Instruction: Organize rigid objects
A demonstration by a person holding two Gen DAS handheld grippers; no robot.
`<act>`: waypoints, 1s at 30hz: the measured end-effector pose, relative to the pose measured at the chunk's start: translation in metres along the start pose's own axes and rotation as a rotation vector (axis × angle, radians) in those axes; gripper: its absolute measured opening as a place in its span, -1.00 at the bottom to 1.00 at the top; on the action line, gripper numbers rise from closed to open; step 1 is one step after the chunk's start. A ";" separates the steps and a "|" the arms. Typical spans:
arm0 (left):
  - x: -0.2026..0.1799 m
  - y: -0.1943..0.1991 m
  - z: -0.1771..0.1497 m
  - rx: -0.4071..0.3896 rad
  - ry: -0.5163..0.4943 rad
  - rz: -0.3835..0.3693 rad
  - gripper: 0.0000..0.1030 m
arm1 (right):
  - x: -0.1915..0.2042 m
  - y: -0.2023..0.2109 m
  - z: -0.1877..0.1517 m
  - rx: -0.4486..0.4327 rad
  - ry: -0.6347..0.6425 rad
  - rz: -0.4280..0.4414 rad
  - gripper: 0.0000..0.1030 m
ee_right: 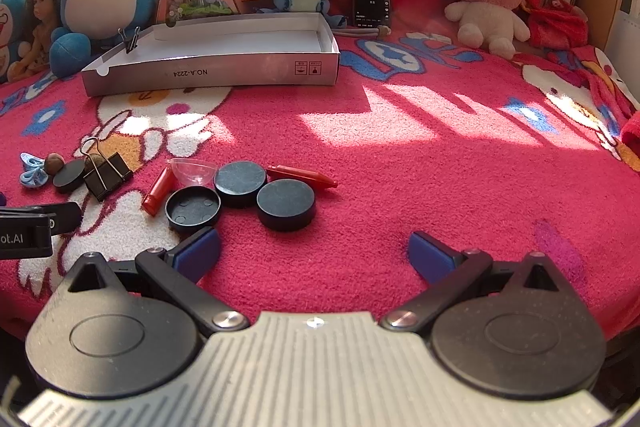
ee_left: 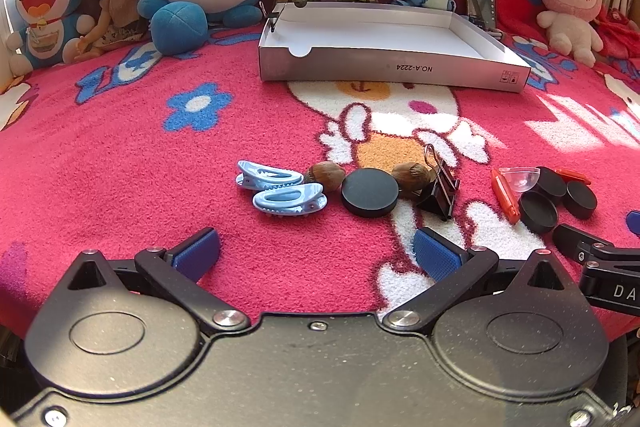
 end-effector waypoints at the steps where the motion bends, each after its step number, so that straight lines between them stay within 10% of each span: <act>1: 0.000 0.000 -0.001 -0.007 0.000 0.002 1.00 | 0.000 0.000 0.000 -0.005 0.000 0.001 1.00; 17: -0.002 0.003 -0.005 -0.057 -0.001 0.012 0.98 | -0.001 0.001 -0.002 -0.030 0.009 0.019 1.00; 22: 0.003 0.013 0.001 -0.099 0.019 -0.013 0.40 | -0.004 0.003 0.003 -0.019 -0.007 0.050 1.00; 30: 0.023 0.020 0.010 -0.126 0.082 0.031 0.02 | -0.005 0.011 0.010 -0.055 -0.046 0.085 0.62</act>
Point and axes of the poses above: each gripper's, at about its wrist camera, not at the fingertips, and y roughly against the way its jaws point, x to its left, z to its top, the point moved 5 cm from there along -y, roughly the way its jaws point, and after that the axes turned 14 degrees about -y, right-handed, at the moved point
